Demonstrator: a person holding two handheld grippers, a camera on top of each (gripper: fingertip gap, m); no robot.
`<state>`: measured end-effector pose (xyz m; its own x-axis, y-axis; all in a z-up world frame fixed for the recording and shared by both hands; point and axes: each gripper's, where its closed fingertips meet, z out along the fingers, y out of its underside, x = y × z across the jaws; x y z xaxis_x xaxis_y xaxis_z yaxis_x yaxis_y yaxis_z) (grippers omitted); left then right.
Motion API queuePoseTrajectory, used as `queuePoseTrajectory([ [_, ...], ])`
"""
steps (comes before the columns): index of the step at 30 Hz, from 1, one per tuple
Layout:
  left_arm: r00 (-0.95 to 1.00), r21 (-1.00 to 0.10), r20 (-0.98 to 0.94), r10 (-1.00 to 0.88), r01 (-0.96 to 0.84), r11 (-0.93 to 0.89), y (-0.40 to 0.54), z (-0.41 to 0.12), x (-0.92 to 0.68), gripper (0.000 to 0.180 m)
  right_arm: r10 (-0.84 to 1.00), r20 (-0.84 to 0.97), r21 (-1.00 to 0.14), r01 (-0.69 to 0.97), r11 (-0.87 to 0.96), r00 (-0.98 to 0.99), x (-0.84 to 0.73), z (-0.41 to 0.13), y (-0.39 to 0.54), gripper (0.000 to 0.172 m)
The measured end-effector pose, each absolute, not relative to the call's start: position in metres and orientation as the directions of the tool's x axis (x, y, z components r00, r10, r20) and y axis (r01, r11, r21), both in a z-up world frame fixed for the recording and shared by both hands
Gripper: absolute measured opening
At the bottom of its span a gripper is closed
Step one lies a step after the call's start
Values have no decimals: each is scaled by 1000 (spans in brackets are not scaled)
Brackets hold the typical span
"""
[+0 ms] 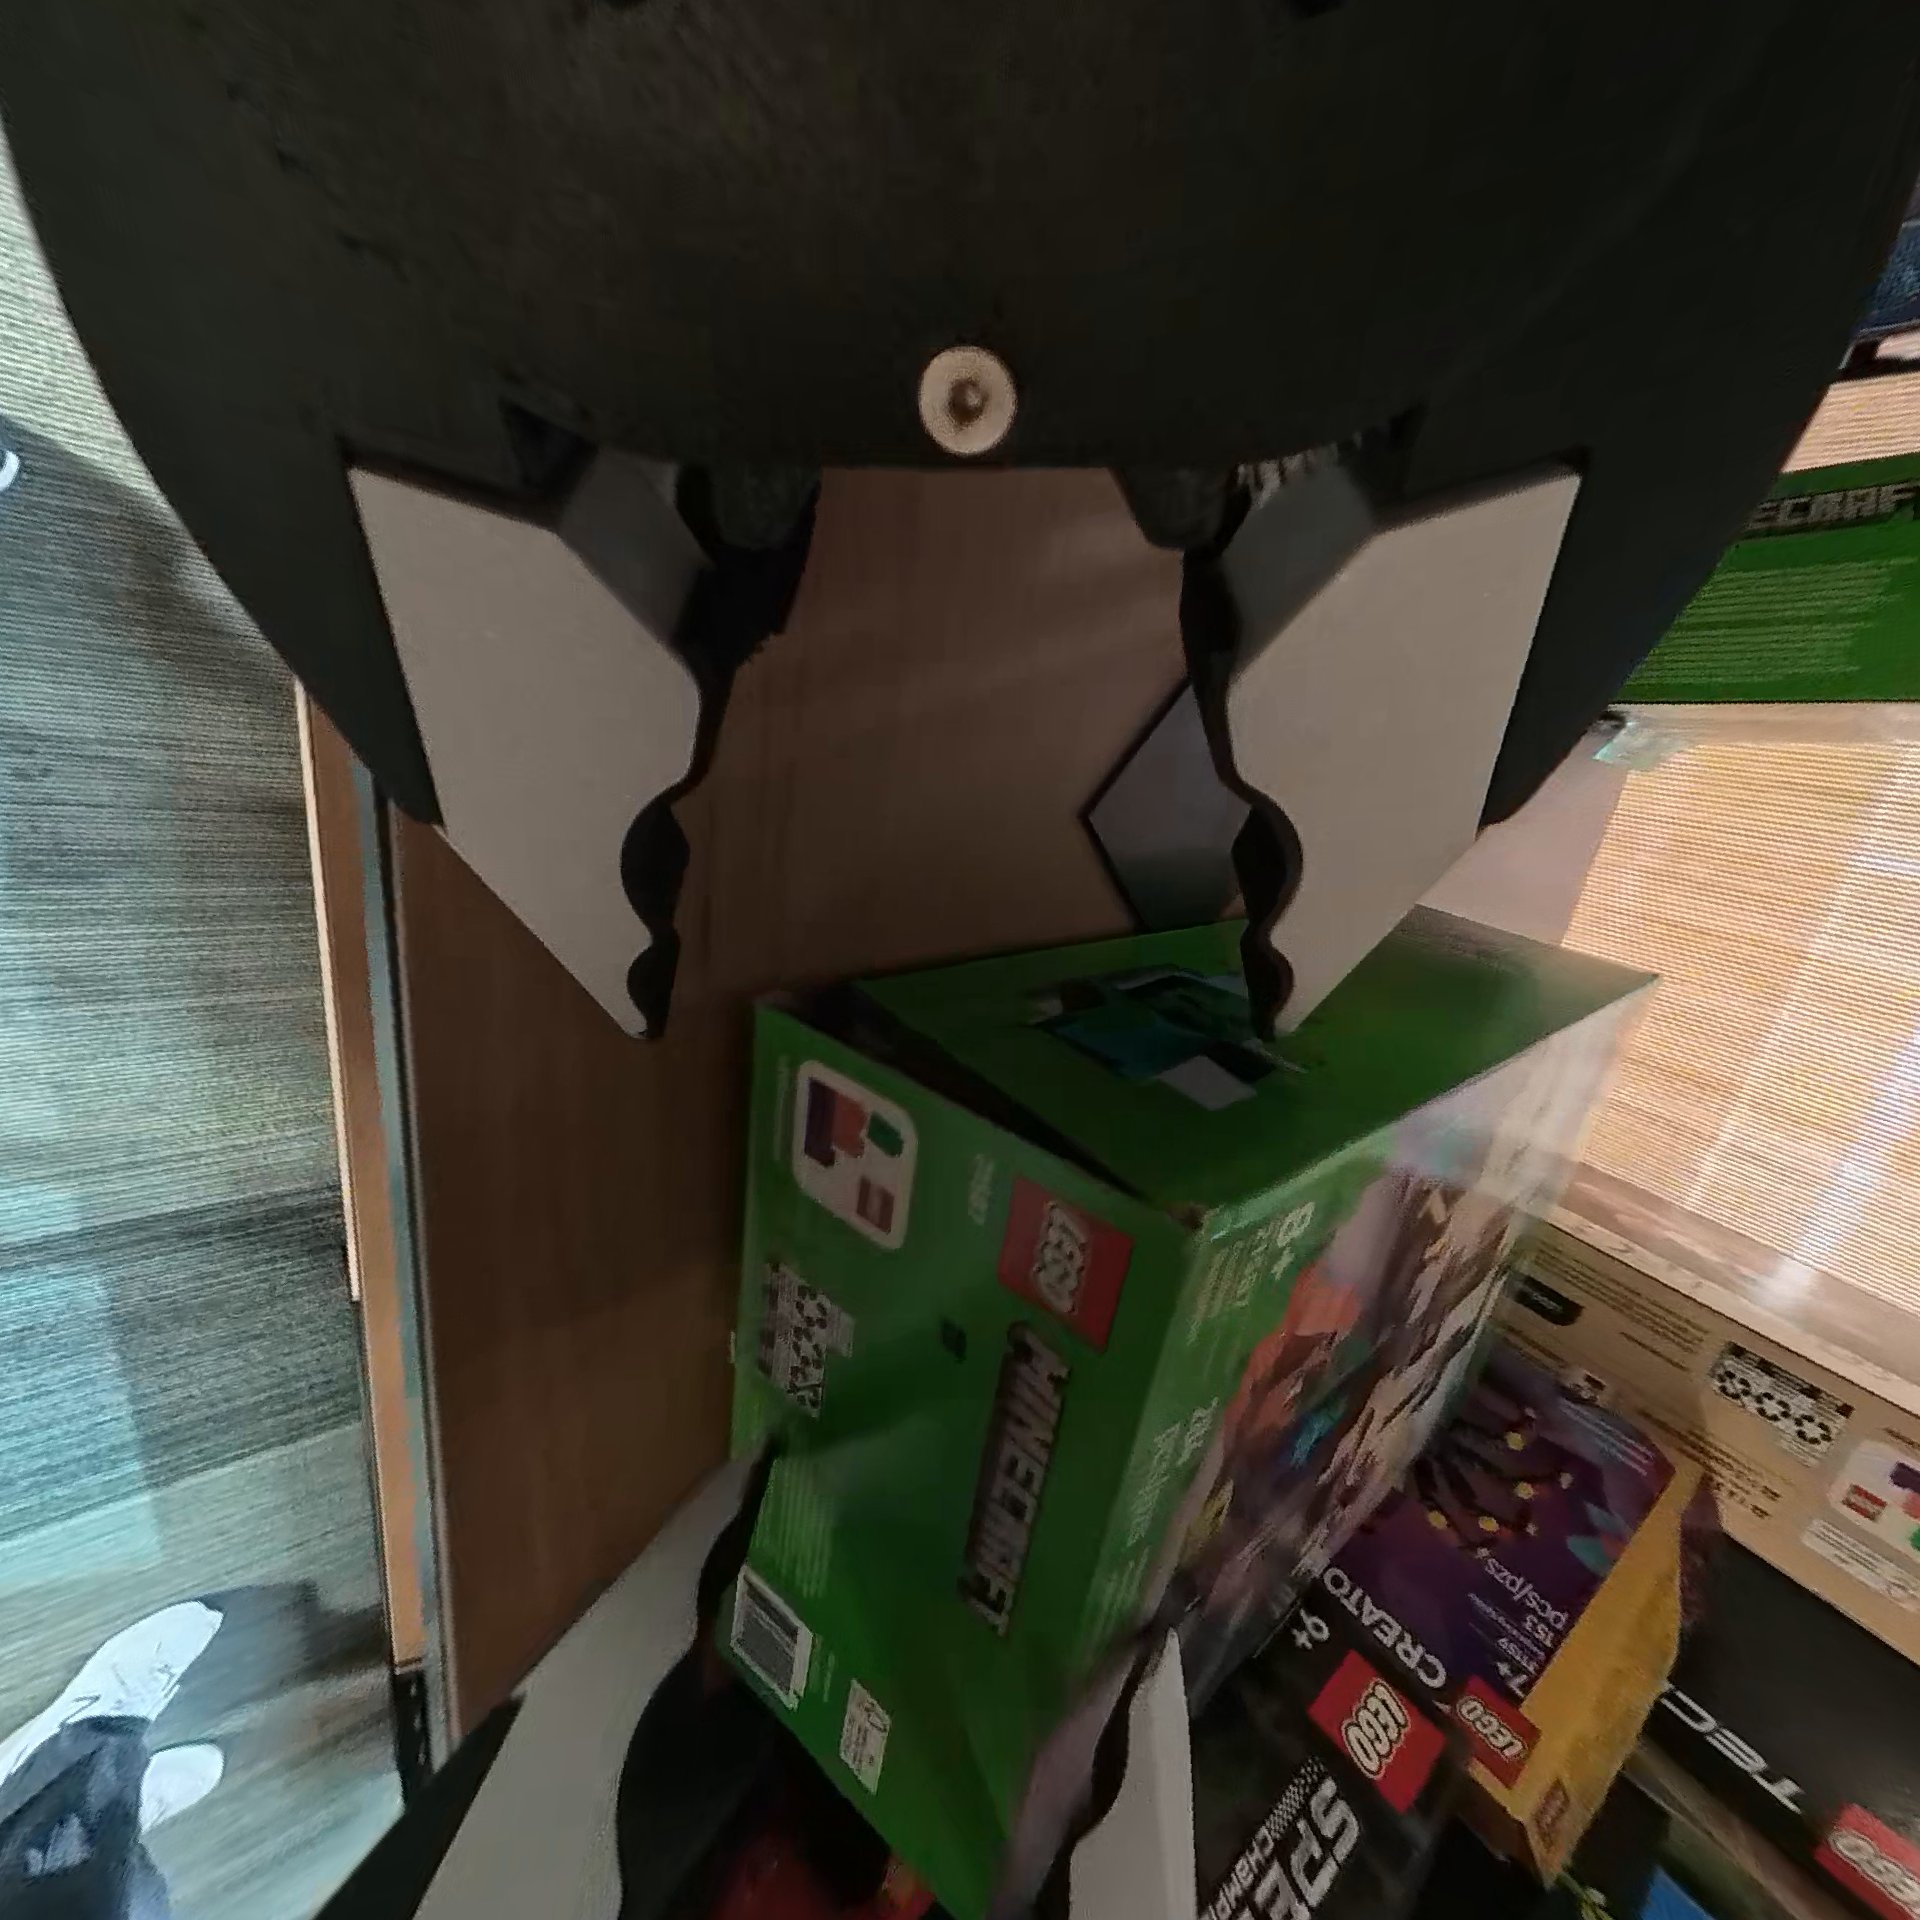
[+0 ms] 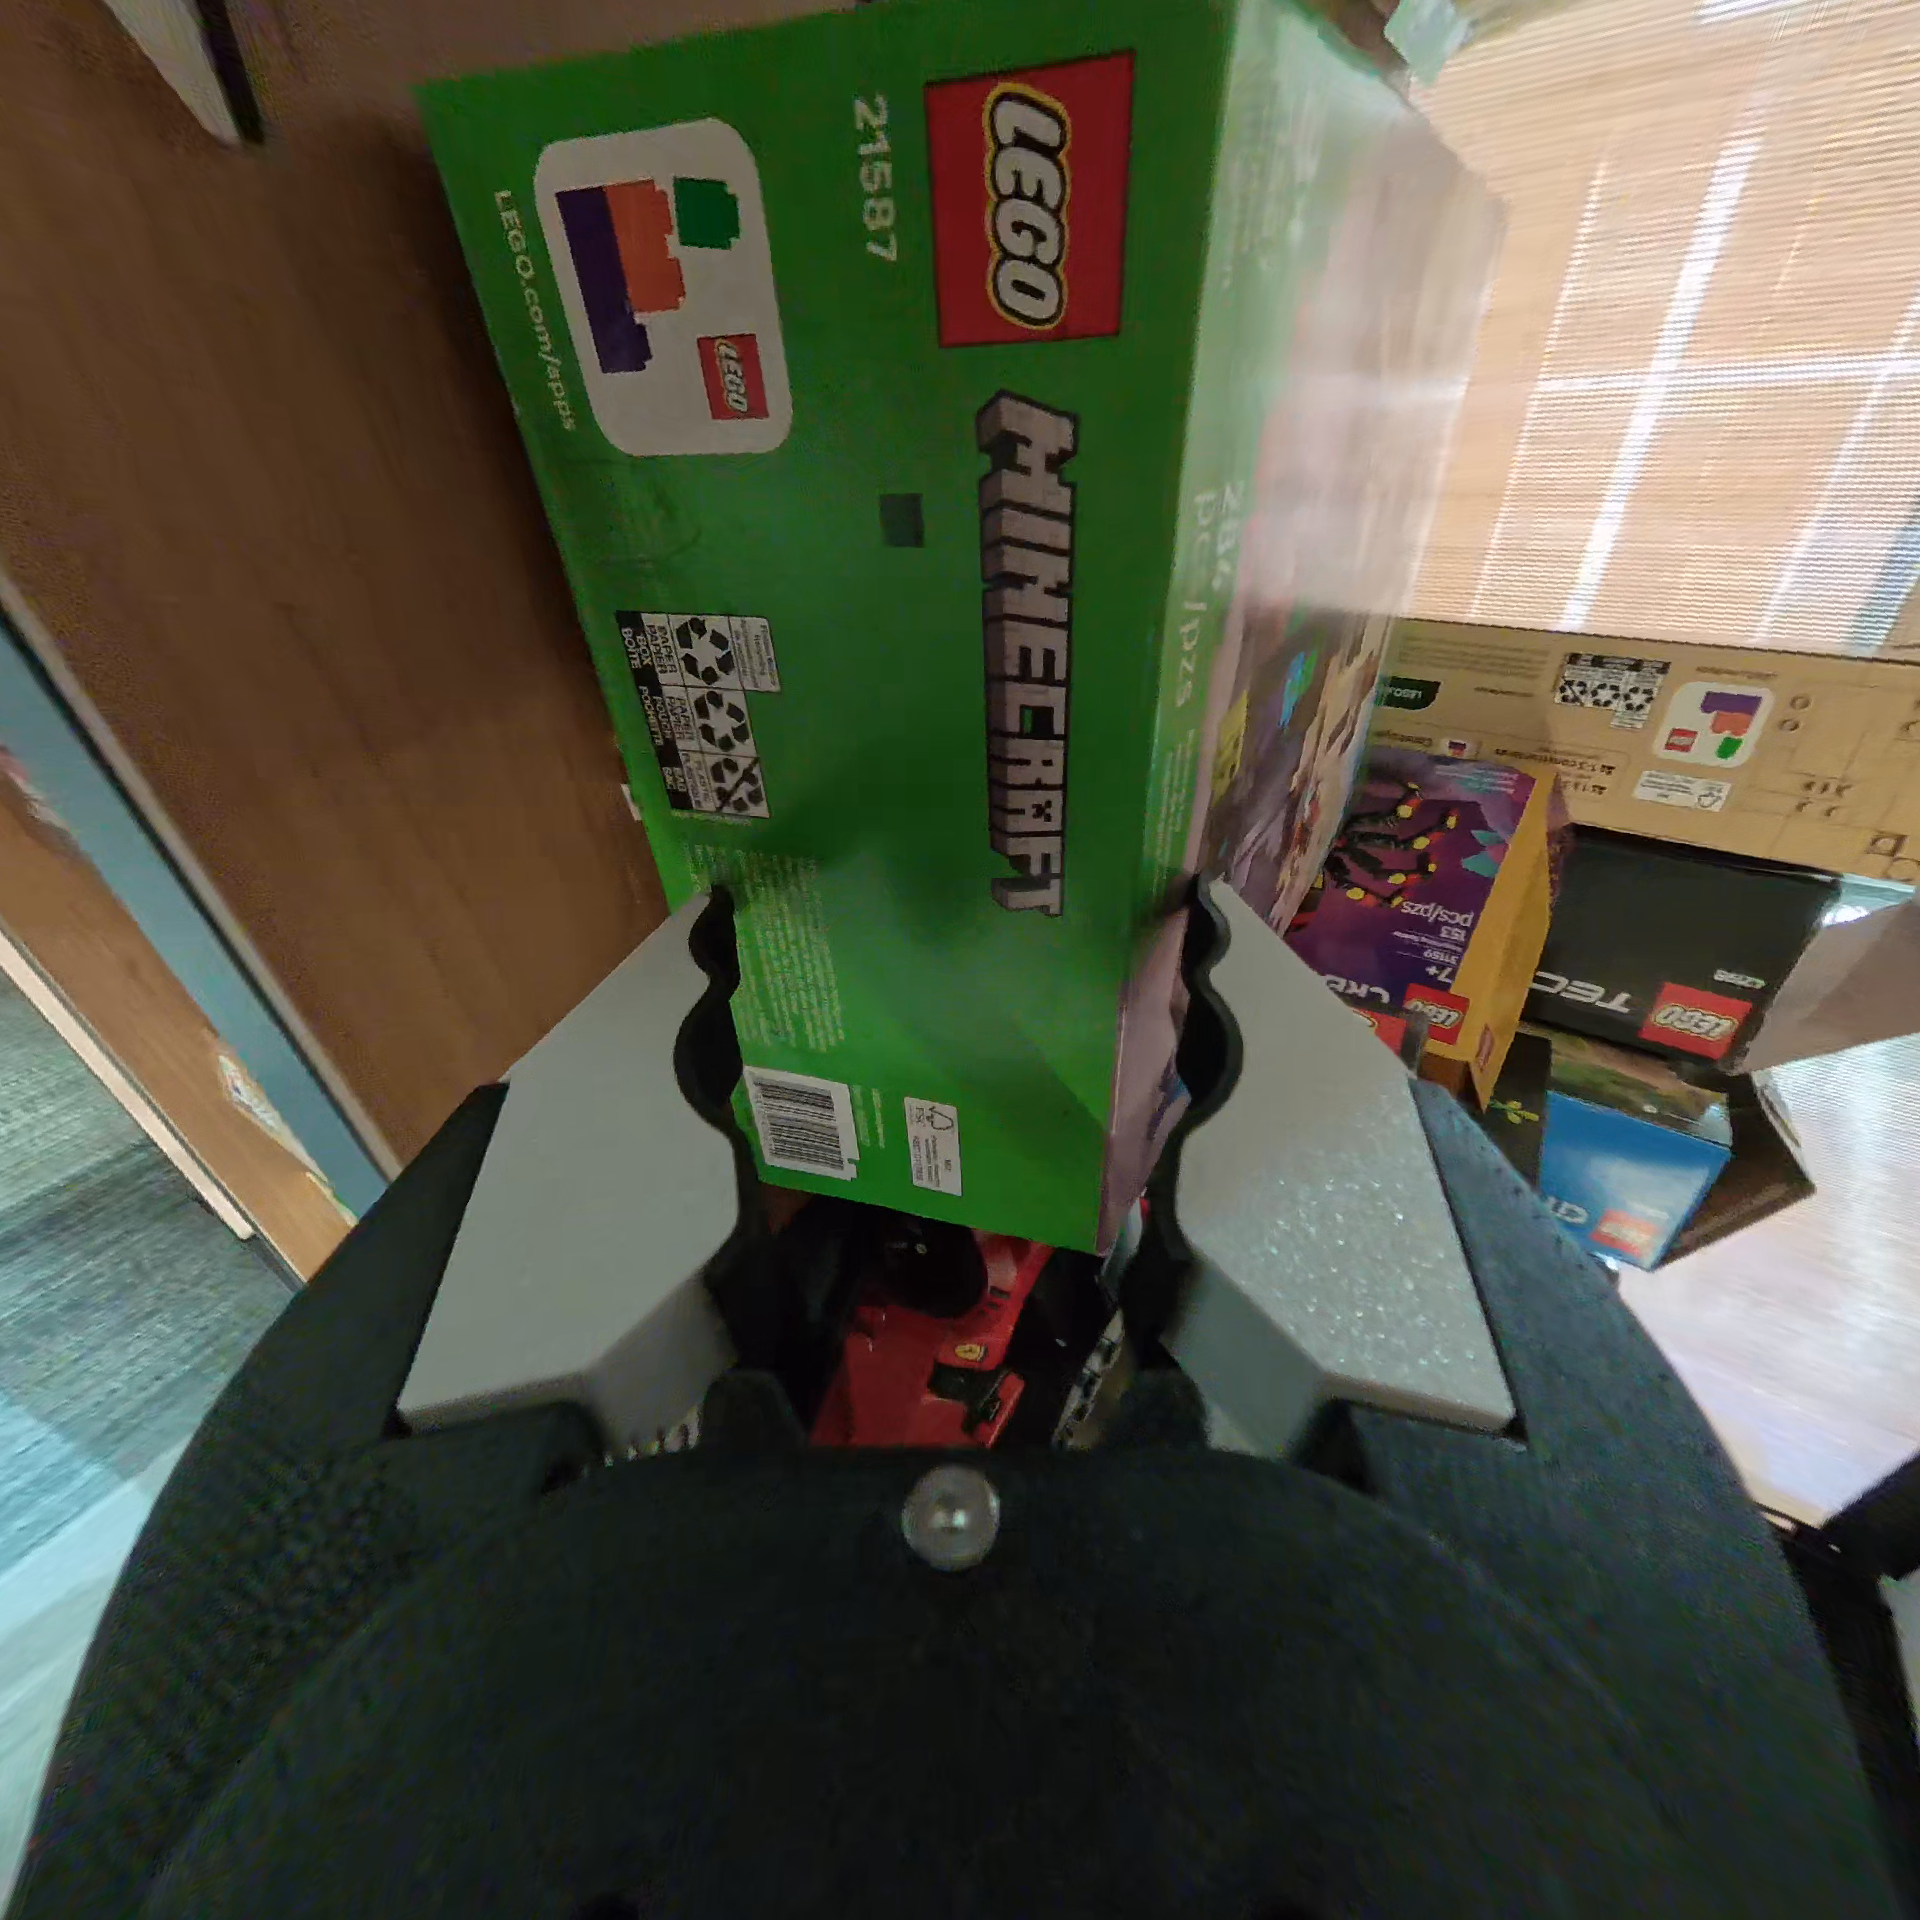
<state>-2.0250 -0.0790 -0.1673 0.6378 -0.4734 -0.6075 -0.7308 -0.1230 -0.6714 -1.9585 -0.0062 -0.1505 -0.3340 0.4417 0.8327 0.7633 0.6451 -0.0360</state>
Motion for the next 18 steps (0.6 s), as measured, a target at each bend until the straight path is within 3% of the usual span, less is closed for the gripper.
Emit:
queuePoseTrajectory([
  [1, 640, -668, -615, -461, -733, -127, -77, -166, -2026, 103, 429, 839, -20, 768, 640, -336, -1960, -150, -6, 86],
  [7, 668, -676, -596, -446, -717, -170, -69, -169, -2029, 82, 440, 847, -56, 773, 632, -299, -1959, -140, -13, 85],
  [18, 732, -757, -545, -409, -639, -134, -86, -148, -2034, 94, 635, 768, -332, 798, 503, -81, -1972, -24, -2, 84],
])
